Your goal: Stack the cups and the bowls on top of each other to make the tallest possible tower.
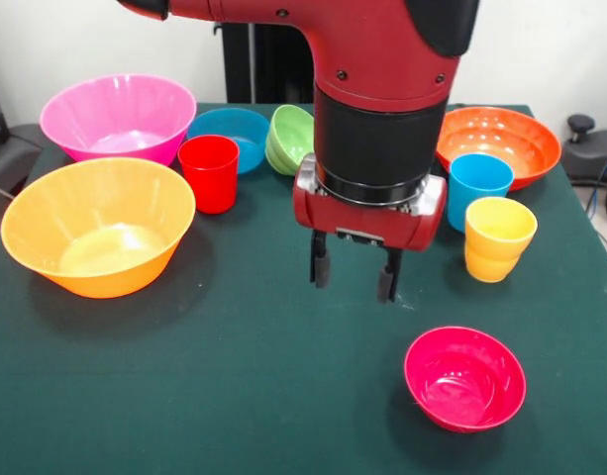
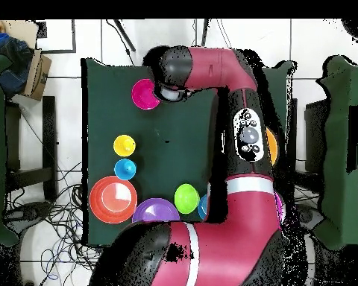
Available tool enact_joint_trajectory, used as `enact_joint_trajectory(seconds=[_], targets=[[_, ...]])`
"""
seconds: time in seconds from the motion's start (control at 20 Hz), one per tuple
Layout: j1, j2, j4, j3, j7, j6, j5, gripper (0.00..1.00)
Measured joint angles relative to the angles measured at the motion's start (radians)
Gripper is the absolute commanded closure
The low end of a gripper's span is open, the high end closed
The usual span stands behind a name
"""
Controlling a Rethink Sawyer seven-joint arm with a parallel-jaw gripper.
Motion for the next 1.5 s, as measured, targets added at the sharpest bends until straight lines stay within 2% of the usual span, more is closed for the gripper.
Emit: enact_joint_trajectory(seconds=[0.25, 0.55, 1.5], targets=[[-0.022, -0.028, 0.075, 0.0, 0.0, -0.025, 0.013, 0.0], [-0.046, -0.046, 0.119, 0.0, 0.0, -0.032, 0.013, 0.0], [-0.07, -0.049, 0.123, 0.0, 0.0, -0.032, 0.015, 0.0]])
